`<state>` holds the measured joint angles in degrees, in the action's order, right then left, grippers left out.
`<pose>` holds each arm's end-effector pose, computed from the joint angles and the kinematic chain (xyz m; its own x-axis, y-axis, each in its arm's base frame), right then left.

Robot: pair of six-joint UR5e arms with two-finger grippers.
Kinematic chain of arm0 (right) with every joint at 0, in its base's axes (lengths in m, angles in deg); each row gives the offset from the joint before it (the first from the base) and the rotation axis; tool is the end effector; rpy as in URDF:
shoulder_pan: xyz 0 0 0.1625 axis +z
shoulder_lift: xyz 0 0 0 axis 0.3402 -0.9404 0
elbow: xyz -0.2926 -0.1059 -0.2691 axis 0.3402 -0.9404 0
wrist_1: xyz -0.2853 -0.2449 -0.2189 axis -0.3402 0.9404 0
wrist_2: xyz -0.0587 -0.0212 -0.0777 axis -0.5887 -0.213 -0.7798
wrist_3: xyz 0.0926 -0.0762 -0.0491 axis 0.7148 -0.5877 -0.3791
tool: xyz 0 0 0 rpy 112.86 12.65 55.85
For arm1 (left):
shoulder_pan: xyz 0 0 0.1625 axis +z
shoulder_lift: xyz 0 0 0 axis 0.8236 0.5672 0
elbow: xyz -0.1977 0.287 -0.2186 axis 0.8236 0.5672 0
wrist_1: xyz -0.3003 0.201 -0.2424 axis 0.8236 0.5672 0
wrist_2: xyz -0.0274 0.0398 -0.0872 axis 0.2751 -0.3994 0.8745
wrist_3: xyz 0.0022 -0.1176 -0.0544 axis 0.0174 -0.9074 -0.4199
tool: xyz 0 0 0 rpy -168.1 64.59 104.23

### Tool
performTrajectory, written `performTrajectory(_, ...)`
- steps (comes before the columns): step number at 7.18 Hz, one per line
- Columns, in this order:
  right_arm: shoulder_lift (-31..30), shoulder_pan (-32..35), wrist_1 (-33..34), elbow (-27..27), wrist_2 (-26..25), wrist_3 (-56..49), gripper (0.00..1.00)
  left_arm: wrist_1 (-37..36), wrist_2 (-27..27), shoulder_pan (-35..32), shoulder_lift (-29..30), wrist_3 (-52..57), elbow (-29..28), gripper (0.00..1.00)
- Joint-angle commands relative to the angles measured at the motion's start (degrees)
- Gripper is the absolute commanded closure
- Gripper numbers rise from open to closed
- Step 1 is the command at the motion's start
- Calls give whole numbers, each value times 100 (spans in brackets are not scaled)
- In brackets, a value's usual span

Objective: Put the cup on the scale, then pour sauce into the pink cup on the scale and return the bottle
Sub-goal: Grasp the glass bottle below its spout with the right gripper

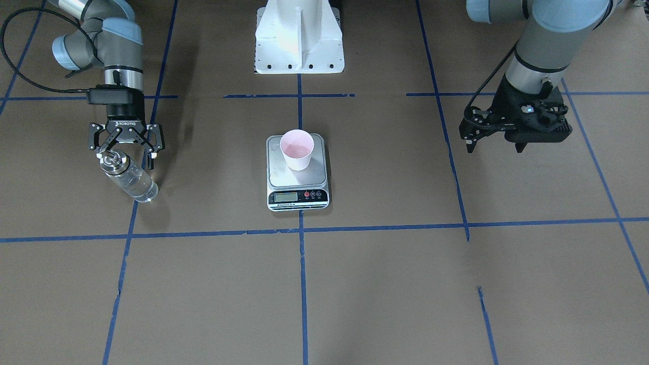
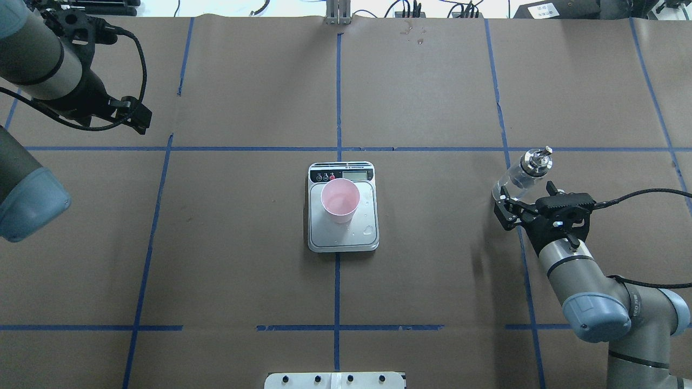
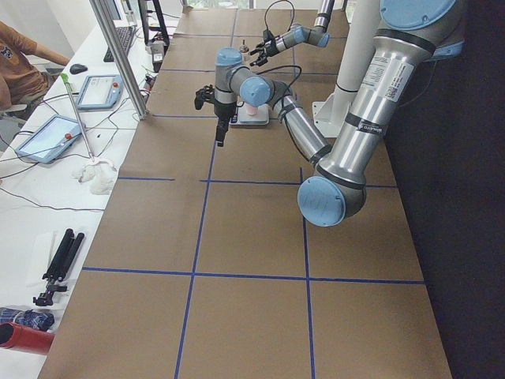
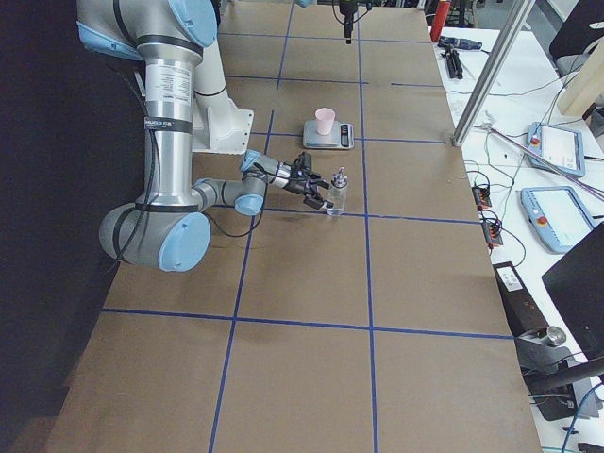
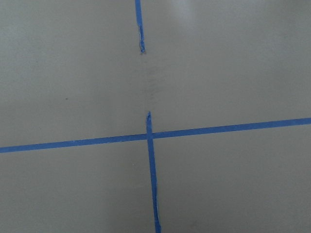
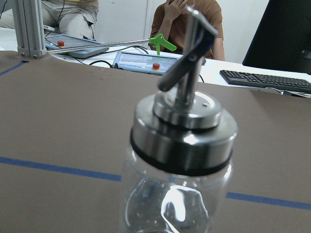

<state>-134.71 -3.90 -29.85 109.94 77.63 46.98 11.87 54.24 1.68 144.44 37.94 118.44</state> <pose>-0.4249 -0.3630 0.4851 0.8087 -0.0437 0.5866 -0.5011 0.4712 0.7258 0.2823 -0.5210 0.2827 0.7753 0.0860 -0.6257 0.0389 0.9823 0.1832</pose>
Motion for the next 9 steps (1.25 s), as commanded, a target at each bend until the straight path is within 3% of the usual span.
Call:
performTrajectory(1, 34, 88, -100, -167, 68, -12, 0, -76, -14, -11, 7, -4, 15, 0)
performTrajectory(9, 623, 492, -118, -617, 427, -125, 0, -85, -5, -11, 7, -22, 41, 0)
